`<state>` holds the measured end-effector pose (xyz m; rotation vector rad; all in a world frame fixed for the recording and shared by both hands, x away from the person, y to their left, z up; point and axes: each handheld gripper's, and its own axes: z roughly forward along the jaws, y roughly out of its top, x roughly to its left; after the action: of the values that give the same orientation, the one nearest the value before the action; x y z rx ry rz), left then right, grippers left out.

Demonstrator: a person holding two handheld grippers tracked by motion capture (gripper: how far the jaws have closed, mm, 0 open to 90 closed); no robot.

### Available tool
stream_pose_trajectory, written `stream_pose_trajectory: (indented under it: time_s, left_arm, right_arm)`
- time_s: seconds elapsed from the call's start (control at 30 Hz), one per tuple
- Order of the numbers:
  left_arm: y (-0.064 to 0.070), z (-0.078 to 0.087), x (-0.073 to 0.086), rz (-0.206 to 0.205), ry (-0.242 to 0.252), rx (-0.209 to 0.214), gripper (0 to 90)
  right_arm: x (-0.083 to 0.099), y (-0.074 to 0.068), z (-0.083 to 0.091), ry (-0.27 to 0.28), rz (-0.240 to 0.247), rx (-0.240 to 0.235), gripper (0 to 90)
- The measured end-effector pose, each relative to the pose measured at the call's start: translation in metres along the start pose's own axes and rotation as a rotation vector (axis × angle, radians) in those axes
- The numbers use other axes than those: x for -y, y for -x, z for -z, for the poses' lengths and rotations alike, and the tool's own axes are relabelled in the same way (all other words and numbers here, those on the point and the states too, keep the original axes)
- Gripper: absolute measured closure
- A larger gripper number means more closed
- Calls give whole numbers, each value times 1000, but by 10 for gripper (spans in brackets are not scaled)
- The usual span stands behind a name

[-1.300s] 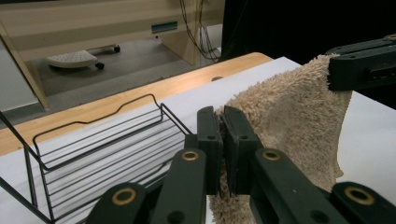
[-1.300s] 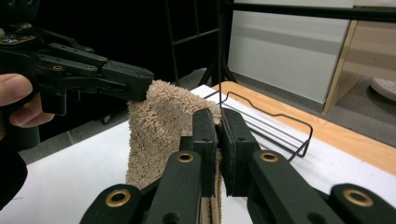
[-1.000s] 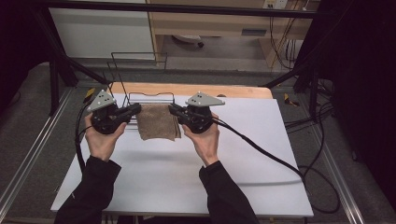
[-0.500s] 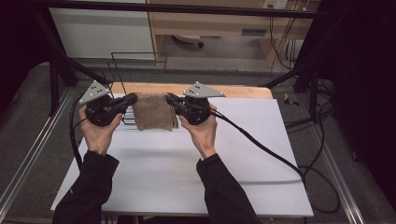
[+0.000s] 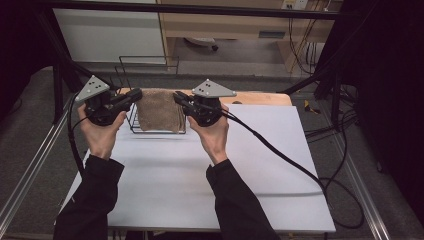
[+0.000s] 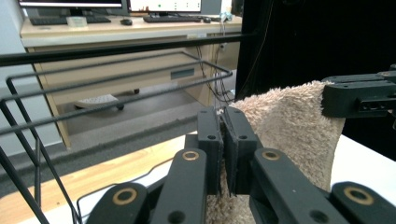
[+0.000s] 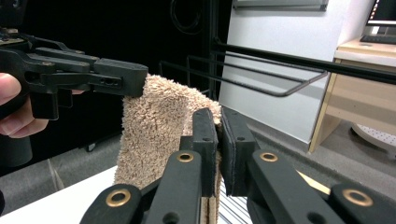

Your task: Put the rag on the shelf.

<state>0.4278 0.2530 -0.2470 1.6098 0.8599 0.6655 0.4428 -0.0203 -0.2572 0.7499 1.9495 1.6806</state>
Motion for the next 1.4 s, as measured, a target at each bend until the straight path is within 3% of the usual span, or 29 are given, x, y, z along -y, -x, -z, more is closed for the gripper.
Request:
stream_pose_trajectory:
  time_s: [1.23, 1.4]
  left_arm:
    - [-20, 10, -51, -24, 125, -39, 860]
    - [-25, 12, -59, -13, 139, -45, 861]
  right_arm:
    - [-59, 2, -20, 106, 50, 15, 859]
    - [-67, 1, -23, 122, 59, 13, 859]
